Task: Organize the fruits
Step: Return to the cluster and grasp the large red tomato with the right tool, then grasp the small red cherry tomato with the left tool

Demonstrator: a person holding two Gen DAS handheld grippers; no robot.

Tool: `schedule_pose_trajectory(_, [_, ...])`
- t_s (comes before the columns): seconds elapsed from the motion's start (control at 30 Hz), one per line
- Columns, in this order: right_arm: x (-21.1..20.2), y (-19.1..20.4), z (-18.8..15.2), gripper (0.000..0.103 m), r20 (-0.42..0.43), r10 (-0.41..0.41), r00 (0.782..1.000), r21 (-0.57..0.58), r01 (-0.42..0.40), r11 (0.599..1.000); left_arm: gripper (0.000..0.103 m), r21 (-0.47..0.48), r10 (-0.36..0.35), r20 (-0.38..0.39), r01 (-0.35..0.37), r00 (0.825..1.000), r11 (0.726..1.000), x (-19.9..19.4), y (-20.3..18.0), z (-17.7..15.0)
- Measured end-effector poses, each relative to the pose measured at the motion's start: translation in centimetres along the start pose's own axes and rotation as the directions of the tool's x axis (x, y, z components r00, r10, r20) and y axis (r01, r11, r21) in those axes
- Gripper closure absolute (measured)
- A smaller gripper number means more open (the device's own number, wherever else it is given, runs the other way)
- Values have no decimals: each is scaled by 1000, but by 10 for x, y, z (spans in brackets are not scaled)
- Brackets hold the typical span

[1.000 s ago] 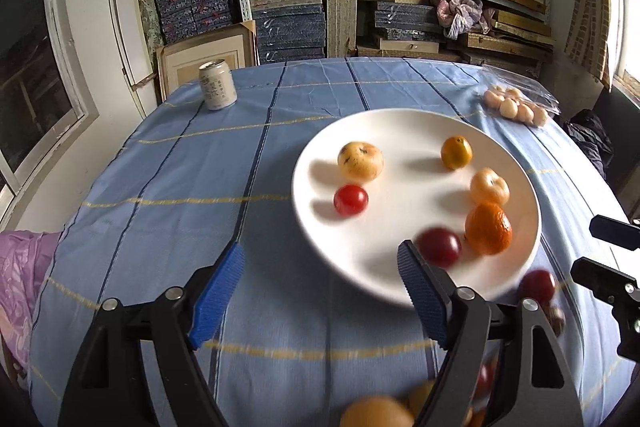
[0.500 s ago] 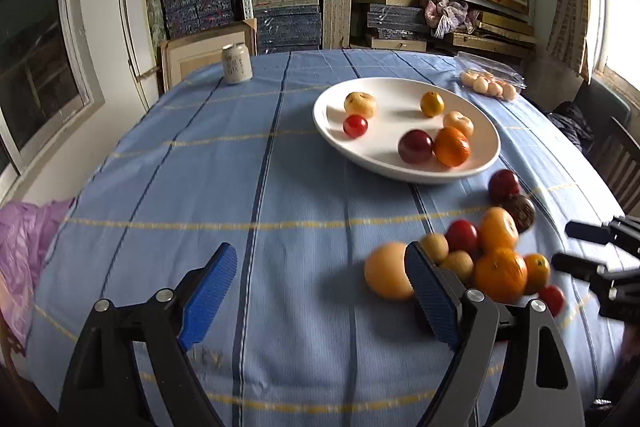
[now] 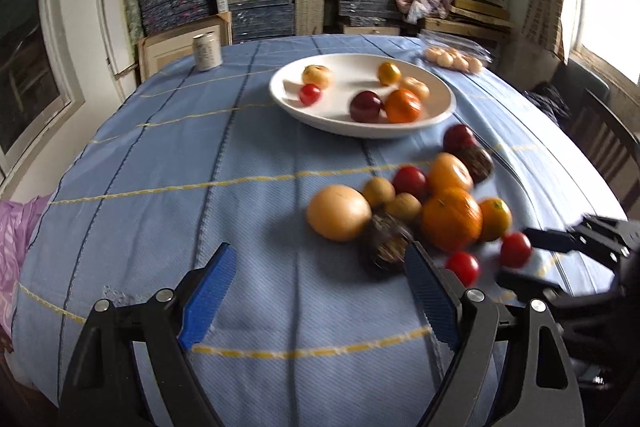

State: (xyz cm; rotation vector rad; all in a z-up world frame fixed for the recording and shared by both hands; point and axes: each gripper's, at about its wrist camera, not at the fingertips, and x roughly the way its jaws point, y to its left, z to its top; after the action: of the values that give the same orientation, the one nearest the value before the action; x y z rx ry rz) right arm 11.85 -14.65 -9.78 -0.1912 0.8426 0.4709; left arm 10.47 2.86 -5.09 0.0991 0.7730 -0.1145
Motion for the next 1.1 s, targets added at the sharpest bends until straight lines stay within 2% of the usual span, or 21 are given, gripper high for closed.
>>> schedule_pose_trajectory(0.1, [4, -1, -1, 66, 1, -12, 1000, -3, 12, 1000, 17, 43, -16, -4, 16, 1000, 999, -3, -14, -8])
schedule_pose_trajectory(0.13, [5, -3, -2, 74, 5, -6, 1000, 6, 6, 1000, 17, 52, -20, -5, 21, 1000, 998, -4, -17, -9])
schedule_pose_trajectory(0.23, [4, -7, -4, 74, 14, 14, 1000, 23, -15, 1000, 17, 67, -30, -12, 31, 999, 997, -3, -26, -13])
schedule_pose_trajectory(0.57, [-18, -25, -13, 74, 61, -16, 998, 89, 11, 996, 17, 40, -65, -40, 66, 997, 997, 12, -42, -17])
schedule_pose_trajectory(0.77, [-34, -38, -20, 74, 82, -36, 996, 133, 25, 991, 17, 41, -101, -22, 102, 995, 994, 14, -59, -15])
schedule_pose_trajectory(1.0, [-45, -40, -26, 74, 100, -49, 994, 134, 36, 990, 17, 54, -131, -24, 132, 991, 990, 23, -79, -12])
schedule_pose_trajectory(1.03, [-45, -41, -27, 74, 101, -49, 994, 134, 35, 990, 18, 48, -136, -29, 137, 990, 989, 25, -80, -12])
schedule_pose_trajectory(1.07, [-46, -41, -28, 74, 103, -49, 993, 136, 35, 990, 23, 43, -139, -33, 140, 990, 989, 27, -80, -12])
schedule_pose_trajectory(1.1, [-46, -41, -29, 74, 104, -49, 993, 138, 35, 990, 33, 36, -144, -39, 145, 989, 989, 29, -81, -12])
